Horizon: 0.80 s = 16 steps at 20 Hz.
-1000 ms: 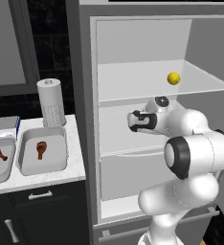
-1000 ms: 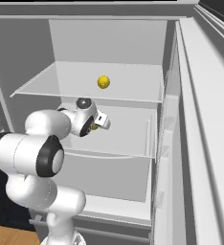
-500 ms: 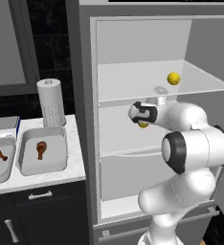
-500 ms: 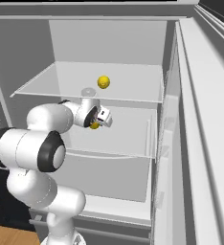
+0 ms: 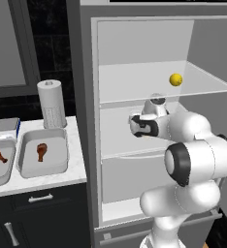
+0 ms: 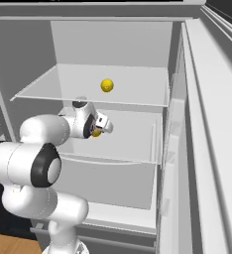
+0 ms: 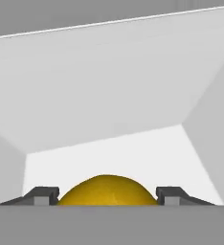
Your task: Place one lemon and one chicken drumstick in each tupperware on the nearby counter, to pack two identical lunches.
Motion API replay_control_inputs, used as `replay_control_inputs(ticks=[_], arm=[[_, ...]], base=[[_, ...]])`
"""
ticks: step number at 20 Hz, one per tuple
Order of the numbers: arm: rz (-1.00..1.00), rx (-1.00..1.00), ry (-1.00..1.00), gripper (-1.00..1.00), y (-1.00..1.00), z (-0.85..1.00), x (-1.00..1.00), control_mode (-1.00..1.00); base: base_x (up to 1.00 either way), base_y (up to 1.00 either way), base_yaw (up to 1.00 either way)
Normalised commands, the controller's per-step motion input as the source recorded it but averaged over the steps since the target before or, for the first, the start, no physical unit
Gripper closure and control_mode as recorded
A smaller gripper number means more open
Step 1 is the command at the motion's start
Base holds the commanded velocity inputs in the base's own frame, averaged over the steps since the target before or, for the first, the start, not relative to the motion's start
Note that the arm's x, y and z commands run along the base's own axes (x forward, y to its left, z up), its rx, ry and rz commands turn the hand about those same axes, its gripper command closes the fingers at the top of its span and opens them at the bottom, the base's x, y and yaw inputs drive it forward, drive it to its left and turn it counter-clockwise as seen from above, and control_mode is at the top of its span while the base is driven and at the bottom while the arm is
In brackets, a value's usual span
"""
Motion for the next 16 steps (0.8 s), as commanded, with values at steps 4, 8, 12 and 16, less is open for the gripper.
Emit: replay_control_inputs(ticks=[4, 8, 12, 16], arm=[[0.0, -0.24, -0.5, 1.0, 0.49, -1.0, -0.23, -1.0], [-0.03, -0.06, -0.11, 1.0, 0.1, -0.21, -0.69, -1.0], [0.0, 0.0, 0.13, 1.0, -0.11, 0.96, -1.0, -1.0], [0.0, 0.01, 0.26, 1.0, 0.0, 1.0, -1.0, -1.0]], base=[[0.0, 0.0, 0.0], [0.0, 0.0, 0.0], [0.0, 0.0, 0.0], [0.0, 0.0, 0.0]])
